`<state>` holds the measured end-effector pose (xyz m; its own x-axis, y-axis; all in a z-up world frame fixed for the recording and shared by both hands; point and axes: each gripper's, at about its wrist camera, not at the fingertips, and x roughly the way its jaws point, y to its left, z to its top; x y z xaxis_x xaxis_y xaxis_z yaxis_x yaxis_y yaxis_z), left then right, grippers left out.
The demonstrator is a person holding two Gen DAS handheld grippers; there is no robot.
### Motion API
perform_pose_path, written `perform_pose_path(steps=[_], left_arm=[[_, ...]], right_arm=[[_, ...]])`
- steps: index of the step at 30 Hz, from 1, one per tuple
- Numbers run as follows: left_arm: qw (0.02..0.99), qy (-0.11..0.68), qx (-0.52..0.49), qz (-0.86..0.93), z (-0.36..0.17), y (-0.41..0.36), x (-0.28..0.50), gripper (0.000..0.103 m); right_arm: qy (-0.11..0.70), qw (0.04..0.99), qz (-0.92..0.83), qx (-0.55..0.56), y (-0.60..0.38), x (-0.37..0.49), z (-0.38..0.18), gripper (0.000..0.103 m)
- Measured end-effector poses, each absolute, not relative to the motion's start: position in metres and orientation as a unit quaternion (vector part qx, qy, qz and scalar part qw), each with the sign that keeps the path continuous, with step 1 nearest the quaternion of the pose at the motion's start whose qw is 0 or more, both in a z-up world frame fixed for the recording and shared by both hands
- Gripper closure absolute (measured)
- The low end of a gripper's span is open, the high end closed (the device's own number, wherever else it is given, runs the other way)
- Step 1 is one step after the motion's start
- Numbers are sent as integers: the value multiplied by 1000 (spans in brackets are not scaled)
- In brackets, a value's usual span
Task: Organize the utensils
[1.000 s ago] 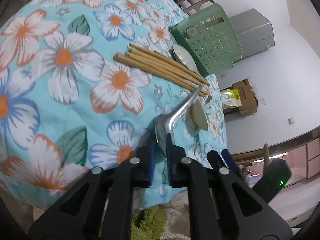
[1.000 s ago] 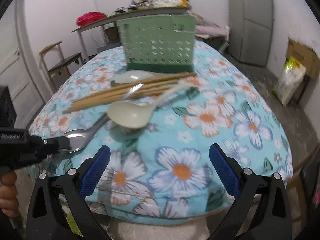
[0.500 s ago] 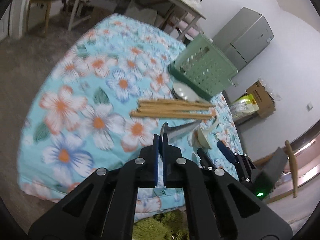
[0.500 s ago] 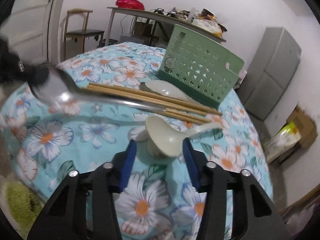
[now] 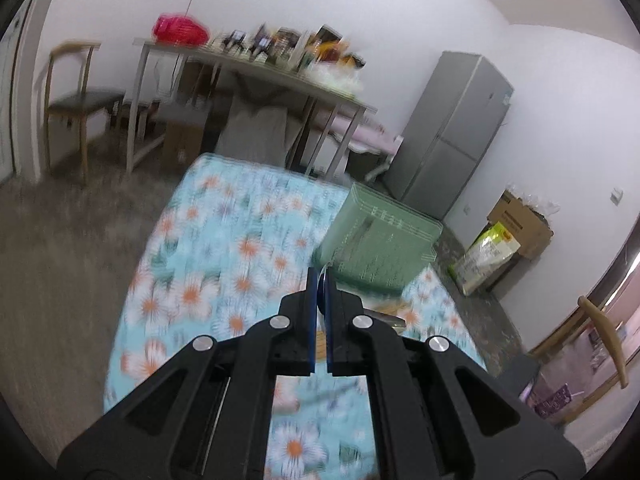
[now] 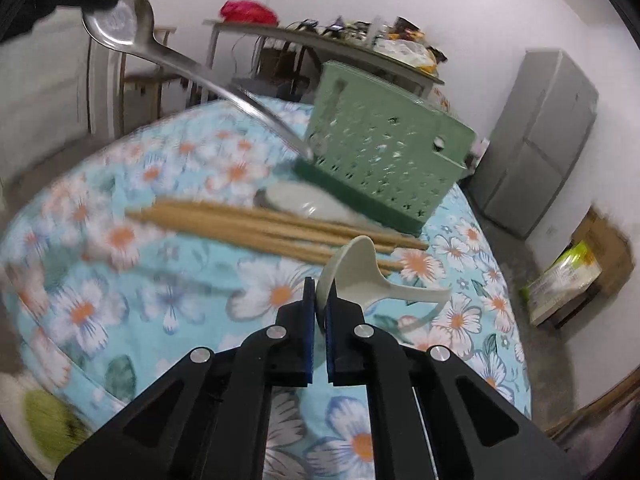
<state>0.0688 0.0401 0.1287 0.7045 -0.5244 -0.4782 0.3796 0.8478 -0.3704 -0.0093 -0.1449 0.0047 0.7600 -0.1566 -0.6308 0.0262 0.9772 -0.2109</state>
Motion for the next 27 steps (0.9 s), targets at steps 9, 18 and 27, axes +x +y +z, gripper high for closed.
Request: perform_pose_path(steps=[9, 18, 27], left_arm=[[954, 176, -34, -239, 199, -13, 99, 102], [959, 146, 127, -207, 206, -89, 130, 102], [940, 133, 263, -172, 177, -150, 148, 102]], right_arm=[[298, 954, -35, 3, -197, -13, 62, 99], [262, 964, -28, 38, -218, -7, 96, 99], [257, 963, -22, 73, -239, -2, 104, 99]])
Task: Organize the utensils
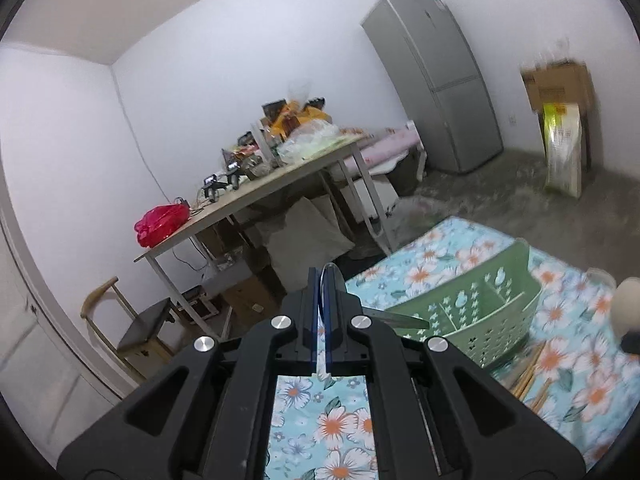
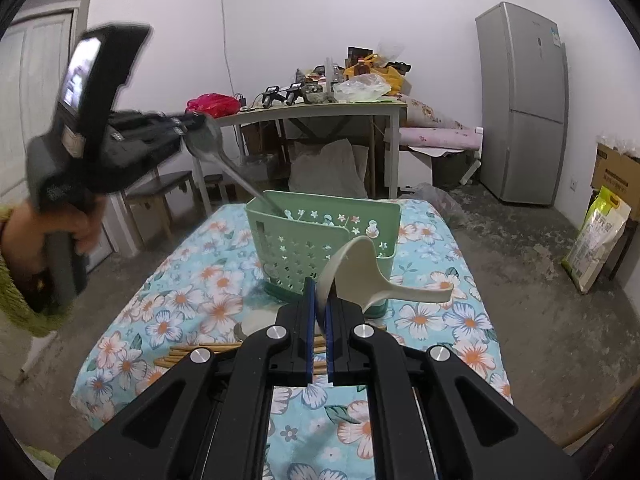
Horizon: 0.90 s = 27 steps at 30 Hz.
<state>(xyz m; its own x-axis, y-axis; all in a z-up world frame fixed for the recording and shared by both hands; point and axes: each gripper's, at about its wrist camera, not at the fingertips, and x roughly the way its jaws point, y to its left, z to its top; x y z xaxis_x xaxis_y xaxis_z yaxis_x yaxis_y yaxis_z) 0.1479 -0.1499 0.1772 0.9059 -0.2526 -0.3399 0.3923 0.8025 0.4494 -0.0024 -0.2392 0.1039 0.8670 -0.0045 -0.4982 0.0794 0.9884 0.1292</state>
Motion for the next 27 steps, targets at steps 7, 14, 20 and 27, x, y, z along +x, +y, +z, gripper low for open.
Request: perform_pose_path(steps=[7, 14, 20, 27], left_arm=[[937, 192, 190, -223, 162, -144, 184, 90], [944, 210, 68, -245, 166, -116, 201, 71], [950, 203, -4, -236, 171, -79, 186, 44], [943, 239, -52, -227, 142, -40, 159, 18]], right_arm=[[246, 964, -13, 103, -258, -1, 112, 99], [226, 965, 7, 136, -277, -1, 127, 99], [184, 961, 72, 193, -299, -3, 157, 99], [176, 923, 166, 301, -331, 11, 167, 99]])
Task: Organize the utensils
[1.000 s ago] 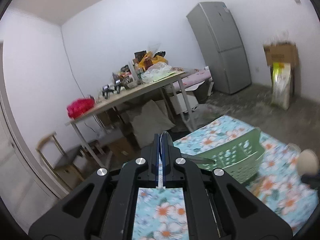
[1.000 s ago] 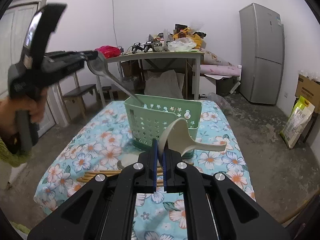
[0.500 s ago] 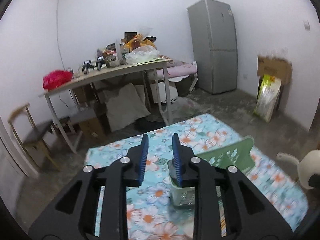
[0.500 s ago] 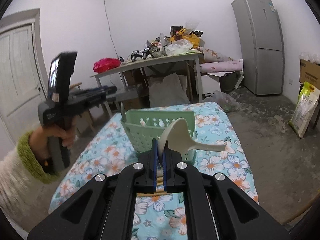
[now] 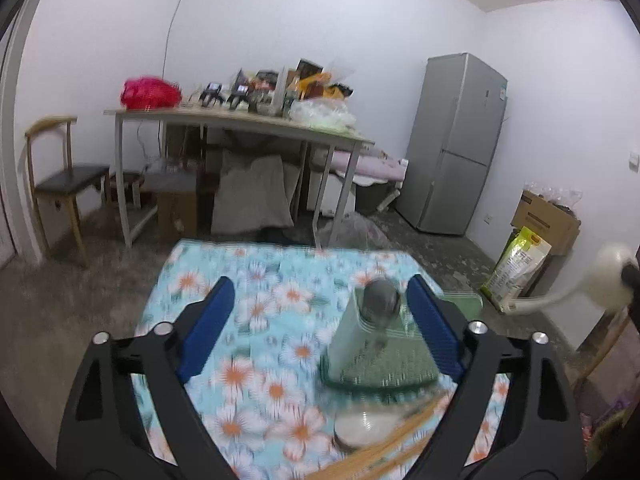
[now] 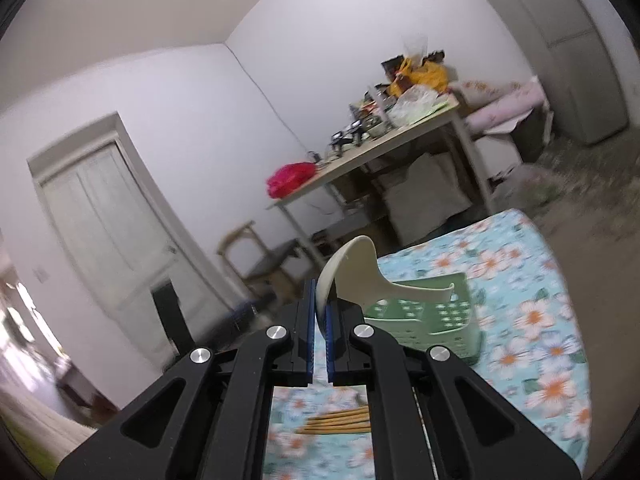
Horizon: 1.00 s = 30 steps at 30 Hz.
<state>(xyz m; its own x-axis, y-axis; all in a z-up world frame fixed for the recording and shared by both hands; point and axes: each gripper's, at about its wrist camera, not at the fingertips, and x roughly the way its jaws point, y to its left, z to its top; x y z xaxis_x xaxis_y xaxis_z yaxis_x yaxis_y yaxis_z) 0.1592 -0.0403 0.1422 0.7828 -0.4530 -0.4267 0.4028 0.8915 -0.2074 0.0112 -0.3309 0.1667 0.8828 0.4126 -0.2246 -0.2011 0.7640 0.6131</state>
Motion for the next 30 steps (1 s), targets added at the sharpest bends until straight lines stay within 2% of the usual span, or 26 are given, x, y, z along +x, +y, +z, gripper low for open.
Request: perform_pose_path(steps=[12, 18, 20, 22, 27, 30], left_arm=[[930, 285, -13, -233, 93, -43, 123, 13], [919, 307, 29, -246, 75, -58, 110, 12], [914, 320, 25, -250, 68, -60, 107, 12], [908, 333, 17, -251, 63, -61, 106, 12], [905, 340, -9, -254, 57, -55, 105, 8], [905, 337, -34, -257, 59, -49, 107, 8]], right_arm=[[220, 889, 188, 356, -344, 60, 145, 99], [266, 860, 179, 398, -365, 114, 92, 98], [308, 847, 141, 409, -373, 132, 66, 95], [310, 847, 119, 414, -380, 135, 52, 90], [301, 870, 80, 382, -379, 129, 57, 78], [301, 876, 69, 370, -377, 131, 61, 78]])
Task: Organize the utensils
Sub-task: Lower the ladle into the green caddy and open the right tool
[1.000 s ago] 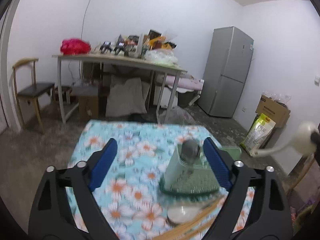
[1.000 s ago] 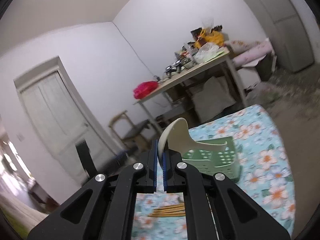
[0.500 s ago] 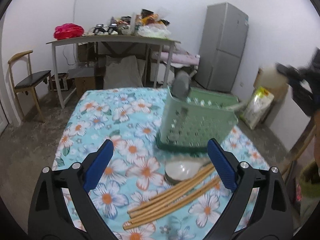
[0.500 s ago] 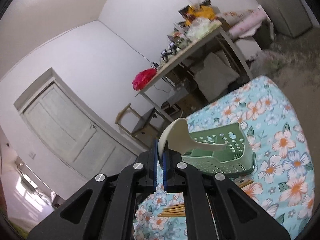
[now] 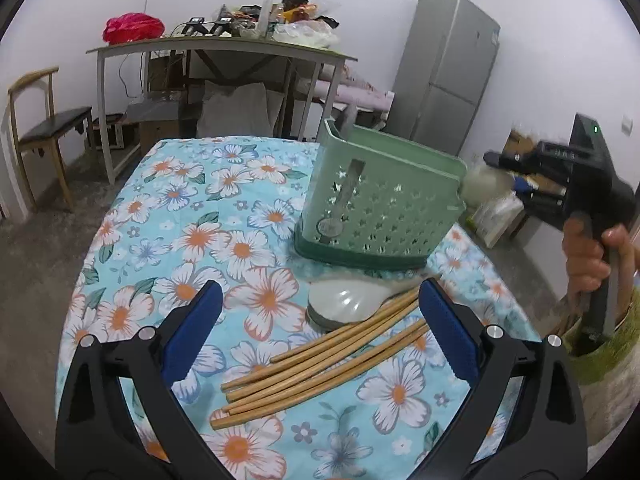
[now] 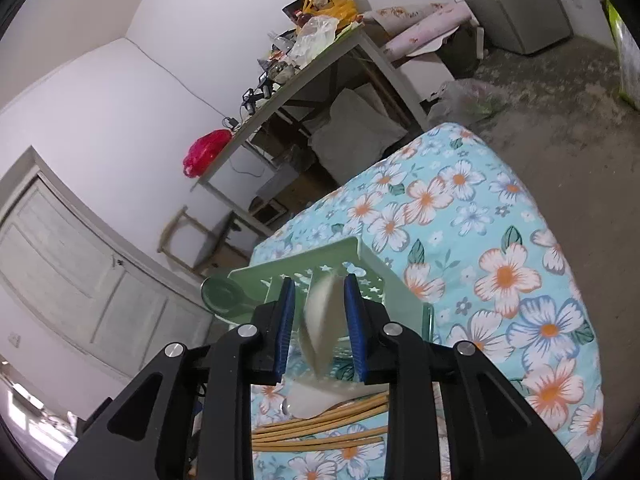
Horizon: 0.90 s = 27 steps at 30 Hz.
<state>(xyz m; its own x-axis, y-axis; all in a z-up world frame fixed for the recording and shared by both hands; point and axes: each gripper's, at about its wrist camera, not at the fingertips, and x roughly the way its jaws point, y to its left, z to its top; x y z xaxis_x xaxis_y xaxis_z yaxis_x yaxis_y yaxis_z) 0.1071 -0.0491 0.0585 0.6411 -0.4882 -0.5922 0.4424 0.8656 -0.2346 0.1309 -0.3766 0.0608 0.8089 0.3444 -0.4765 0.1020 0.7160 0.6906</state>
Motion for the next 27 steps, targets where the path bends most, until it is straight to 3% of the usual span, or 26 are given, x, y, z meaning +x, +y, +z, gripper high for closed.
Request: perform_pose_path(steps=[5, 11, 16, 19, 27], left_arm=[[903, 339, -66, -256, 58, -40, 109, 8], [893, 339, -101, -276, 58, -29, 112, 8], [888, 341, -109, -288, 53, -23, 116, 8], [885, 348, -107, -291, 48, -22, 118, 8], [882, 387, -88, -254, 31, -21, 126, 8]], right_arm=[[289, 902, 10, 321, -370, 124, 73, 72], [236, 935, -53, 258, -359, 92, 102, 57], [223, 951, -72, 201, -337, 61, 114, 38], [263, 948, -63, 170, -317, 55, 96, 30], [438, 891, -18, 114, -251, 66, -5, 23]])
